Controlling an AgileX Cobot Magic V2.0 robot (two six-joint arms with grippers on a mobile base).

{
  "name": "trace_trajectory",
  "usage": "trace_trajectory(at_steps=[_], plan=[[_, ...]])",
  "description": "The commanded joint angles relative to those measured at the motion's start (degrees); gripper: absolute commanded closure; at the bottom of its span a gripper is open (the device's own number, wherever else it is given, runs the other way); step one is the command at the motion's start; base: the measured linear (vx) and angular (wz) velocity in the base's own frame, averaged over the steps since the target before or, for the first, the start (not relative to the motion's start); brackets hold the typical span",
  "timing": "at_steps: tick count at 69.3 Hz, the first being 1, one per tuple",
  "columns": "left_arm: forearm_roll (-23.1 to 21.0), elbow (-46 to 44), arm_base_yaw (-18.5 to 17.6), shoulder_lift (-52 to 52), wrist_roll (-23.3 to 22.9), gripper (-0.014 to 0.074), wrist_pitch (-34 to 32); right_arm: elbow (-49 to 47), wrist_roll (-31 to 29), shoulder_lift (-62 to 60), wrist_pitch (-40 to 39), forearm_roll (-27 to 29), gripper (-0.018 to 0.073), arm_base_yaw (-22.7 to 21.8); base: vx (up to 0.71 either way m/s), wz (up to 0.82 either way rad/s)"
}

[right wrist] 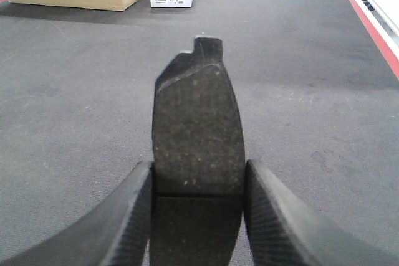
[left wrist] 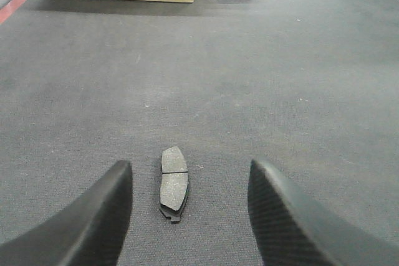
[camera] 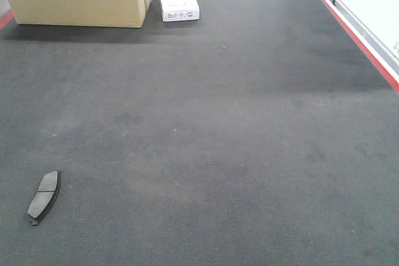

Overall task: Move and align brake pads A on conveyor
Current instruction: 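Raise the left gripper away from the placed brake pad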

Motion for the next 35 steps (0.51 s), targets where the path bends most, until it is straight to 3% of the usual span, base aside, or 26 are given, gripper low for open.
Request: trace_trajectory(at_steps=[1,35], plan=[[-0.49,-1.38,-0.05,0.67,0.04,0.0207,-4.26,-1.73,-0.25,0.50,-5.64,-0.78,0.0569,-0.25,0.00,0.00],[-0.49,-1.38,-0.05,0.67,0.04,0.0207,-4.26,-1.73,-0.11,0.50,-6.69,-0.65,0.0569,-0.25,0.00,0.00]])
